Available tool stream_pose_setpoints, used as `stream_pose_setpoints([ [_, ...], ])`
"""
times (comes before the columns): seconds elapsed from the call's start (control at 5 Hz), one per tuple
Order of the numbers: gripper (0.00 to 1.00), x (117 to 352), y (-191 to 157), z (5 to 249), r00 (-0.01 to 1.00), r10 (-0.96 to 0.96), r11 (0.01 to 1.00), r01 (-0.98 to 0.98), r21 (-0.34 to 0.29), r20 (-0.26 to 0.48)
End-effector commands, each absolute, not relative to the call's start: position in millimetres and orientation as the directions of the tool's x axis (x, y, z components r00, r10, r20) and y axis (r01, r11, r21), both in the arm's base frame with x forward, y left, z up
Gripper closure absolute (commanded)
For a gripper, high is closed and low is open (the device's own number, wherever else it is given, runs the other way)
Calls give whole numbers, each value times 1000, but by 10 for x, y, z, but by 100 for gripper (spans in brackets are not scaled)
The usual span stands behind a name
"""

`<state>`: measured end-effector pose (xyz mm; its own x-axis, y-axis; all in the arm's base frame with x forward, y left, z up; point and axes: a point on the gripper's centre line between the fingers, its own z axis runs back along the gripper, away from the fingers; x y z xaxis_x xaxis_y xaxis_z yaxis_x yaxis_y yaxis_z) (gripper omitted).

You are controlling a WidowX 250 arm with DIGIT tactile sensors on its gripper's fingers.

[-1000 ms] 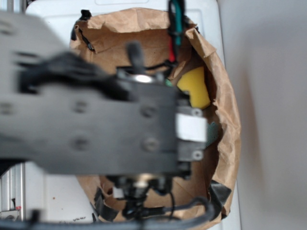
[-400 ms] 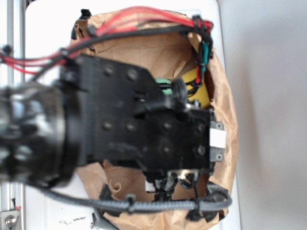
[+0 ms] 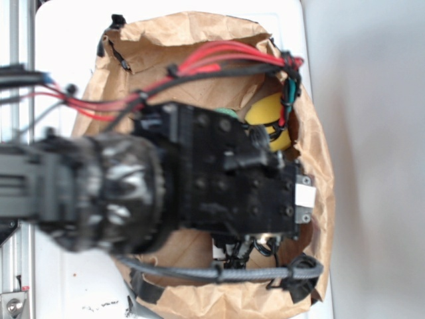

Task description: Grab the blue cloth.

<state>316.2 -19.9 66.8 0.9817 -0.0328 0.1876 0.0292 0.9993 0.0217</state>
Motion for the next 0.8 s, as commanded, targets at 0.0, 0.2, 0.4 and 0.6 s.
stream_pose_setpoints([
  [0.0, 100, 3257, -308, 501, 980, -48, 998, 38, 58, 191],
  [0.2, 100, 3228, -282, 546, 979, -36, 998, 24, 58, 203],
  [0.4, 100, 3190, -256, 650, 976, -22, 999, 12, 50, 217],
  [0.6, 100, 3151, -227, 821, 969, -6, 999, -2, 34, 246],
])
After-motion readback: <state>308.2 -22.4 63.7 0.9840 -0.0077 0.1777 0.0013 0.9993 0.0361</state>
